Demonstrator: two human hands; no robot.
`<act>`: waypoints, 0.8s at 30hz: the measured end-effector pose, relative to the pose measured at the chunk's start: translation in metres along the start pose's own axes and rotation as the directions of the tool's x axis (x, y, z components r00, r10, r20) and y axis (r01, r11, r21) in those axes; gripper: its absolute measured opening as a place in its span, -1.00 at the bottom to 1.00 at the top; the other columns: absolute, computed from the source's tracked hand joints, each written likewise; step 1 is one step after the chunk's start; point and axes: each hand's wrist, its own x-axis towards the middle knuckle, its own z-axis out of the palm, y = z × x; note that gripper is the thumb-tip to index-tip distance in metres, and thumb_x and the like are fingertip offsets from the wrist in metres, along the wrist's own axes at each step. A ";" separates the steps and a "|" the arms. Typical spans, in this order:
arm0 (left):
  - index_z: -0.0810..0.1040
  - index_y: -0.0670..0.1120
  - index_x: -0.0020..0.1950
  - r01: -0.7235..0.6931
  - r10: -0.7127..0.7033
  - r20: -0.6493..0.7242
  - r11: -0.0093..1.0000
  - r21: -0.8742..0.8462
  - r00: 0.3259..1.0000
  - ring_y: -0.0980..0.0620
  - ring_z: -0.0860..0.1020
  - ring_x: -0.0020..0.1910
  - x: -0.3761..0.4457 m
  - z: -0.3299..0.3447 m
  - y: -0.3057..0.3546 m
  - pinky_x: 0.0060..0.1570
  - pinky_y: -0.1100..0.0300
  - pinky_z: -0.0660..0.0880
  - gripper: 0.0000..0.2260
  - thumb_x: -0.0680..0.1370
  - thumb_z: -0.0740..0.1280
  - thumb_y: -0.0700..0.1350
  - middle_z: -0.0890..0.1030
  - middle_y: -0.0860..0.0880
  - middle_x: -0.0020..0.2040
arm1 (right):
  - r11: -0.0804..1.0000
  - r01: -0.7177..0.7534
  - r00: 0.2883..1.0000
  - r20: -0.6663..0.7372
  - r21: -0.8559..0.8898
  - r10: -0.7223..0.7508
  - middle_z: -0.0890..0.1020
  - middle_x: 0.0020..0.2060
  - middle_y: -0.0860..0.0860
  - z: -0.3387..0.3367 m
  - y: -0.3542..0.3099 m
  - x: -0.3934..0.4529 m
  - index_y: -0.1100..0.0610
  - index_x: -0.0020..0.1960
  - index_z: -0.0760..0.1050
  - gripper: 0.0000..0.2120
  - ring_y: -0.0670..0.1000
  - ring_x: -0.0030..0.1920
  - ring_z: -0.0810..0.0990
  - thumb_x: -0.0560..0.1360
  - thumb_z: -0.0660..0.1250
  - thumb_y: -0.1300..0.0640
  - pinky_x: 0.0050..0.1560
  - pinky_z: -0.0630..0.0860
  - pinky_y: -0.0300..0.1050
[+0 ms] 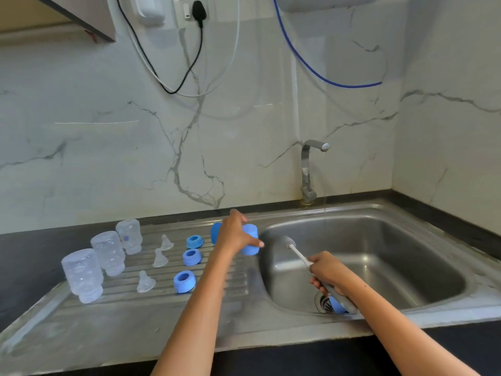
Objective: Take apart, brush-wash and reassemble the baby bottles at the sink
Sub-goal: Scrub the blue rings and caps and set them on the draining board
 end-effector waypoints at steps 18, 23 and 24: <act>0.52 -0.03 -0.06 0.100 -0.096 -0.104 0.995 0.032 0.990 0.00 0.53 -0.11 0.015 -0.023 -0.074 -0.24 0.18 0.43 -0.55 0.17 0.65 -0.11 0.59 0.00 -0.04 | 0.999 0.052 0.999 0.001 -0.007 -0.052 0.46 -0.40 0.11 0.006 -0.006 -0.003 0.16 0.47 0.31 -0.55 -0.05 -0.53 0.34 0.60 0.03 0.33 -0.63 0.28 -0.29; 0.52 -0.02 0.00 0.113 -0.105 -0.089 0.990 0.089 0.990 -0.02 0.53 -0.06 0.013 -0.028 -0.075 -0.17 0.17 0.42 -0.55 0.21 0.63 -0.12 0.56 0.02 -0.03 | 0.999 0.032 0.999 0.004 -0.001 -0.032 0.47 -0.40 0.10 0.004 -0.007 -0.006 0.14 0.47 0.30 -0.57 -0.05 -0.52 0.35 0.62 0.04 0.31 -0.62 0.28 -0.30; 0.52 -0.02 0.00 0.115 -0.107 -0.088 0.989 0.094 0.990 -0.03 0.54 -0.05 0.013 -0.029 -0.075 -0.15 0.15 0.43 -0.55 0.22 0.63 -0.13 0.56 0.01 -0.01 | 0.999 0.032 0.999 0.006 0.001 -0.032 0.47 -0.40 0.10 0.004 -0.007 -0.006 0.14 0.47 0.30 -0.57 -0.05 -0.52 0.35 0.62 0.05 0.31 -0.62 0.29 -0.30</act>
